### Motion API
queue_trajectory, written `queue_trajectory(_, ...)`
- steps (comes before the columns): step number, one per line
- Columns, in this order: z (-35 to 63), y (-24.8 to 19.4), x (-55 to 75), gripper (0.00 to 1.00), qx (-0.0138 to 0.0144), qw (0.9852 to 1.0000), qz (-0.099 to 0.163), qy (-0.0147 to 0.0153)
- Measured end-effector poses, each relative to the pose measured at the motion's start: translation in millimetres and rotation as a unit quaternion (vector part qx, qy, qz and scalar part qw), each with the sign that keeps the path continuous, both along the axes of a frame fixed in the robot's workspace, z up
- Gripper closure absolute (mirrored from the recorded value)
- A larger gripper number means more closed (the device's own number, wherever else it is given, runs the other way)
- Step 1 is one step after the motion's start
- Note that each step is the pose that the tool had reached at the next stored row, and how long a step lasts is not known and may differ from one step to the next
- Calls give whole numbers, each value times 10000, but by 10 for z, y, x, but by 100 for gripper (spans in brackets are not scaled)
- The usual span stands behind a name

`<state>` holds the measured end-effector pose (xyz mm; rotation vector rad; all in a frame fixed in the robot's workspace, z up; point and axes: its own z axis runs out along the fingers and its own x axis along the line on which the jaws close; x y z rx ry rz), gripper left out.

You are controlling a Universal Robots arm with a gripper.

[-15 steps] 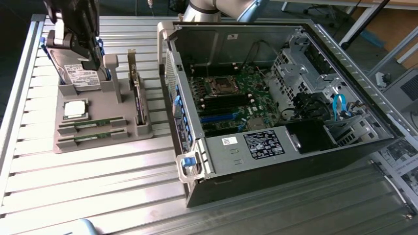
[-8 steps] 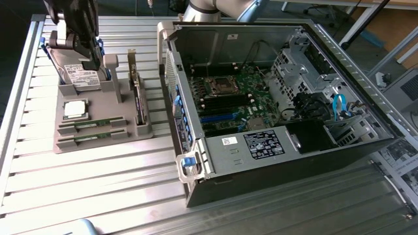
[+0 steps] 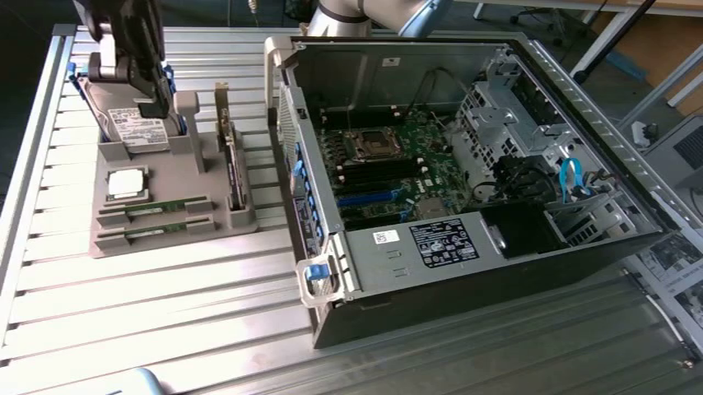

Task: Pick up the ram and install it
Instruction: 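Pick up the ram and move it above insertion slot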

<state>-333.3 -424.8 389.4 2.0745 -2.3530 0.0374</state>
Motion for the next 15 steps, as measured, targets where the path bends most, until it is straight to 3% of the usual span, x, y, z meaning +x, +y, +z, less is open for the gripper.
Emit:
queue_trajectory(8,-1,0,0,89,0,9995,329,0)
queue_trajectory(15,-1,0,0,89,0,9980,637,0)
